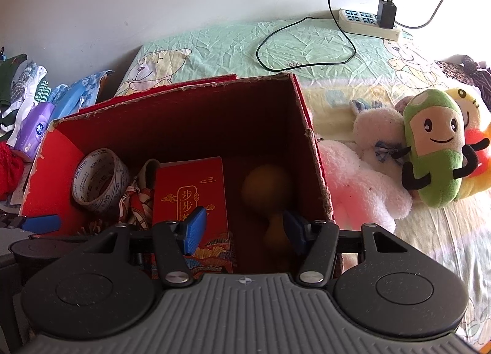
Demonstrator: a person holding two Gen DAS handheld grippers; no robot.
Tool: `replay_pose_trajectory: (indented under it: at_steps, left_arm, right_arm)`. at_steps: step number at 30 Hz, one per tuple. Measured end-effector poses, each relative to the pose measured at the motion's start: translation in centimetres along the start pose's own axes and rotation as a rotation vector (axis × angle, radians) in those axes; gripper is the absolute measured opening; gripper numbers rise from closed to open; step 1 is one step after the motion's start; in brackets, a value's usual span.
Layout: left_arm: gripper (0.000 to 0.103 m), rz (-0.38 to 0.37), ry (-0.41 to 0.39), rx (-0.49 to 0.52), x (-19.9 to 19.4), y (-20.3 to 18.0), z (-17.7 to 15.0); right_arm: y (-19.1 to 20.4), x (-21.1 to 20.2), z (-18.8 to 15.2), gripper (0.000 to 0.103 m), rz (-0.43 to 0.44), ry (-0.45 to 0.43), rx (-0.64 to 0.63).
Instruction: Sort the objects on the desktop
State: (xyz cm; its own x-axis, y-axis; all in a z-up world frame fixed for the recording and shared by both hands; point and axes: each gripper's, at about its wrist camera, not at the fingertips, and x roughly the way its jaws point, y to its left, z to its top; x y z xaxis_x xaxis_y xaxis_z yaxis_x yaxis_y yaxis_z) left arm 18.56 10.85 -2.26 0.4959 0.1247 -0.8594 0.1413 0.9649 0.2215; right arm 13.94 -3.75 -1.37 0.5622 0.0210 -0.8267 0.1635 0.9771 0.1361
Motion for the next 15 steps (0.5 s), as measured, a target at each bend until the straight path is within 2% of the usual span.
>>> replay_pose_trajectory:
  at_steps: [15]
  left_arm:
    - [0.099,-0.016,-0.079,-0.022,-1.2,0.4,0.1]
  right_arm:
    - [0.1,-0.2,0.0,0.058,0.02,-0.015,-0.003]
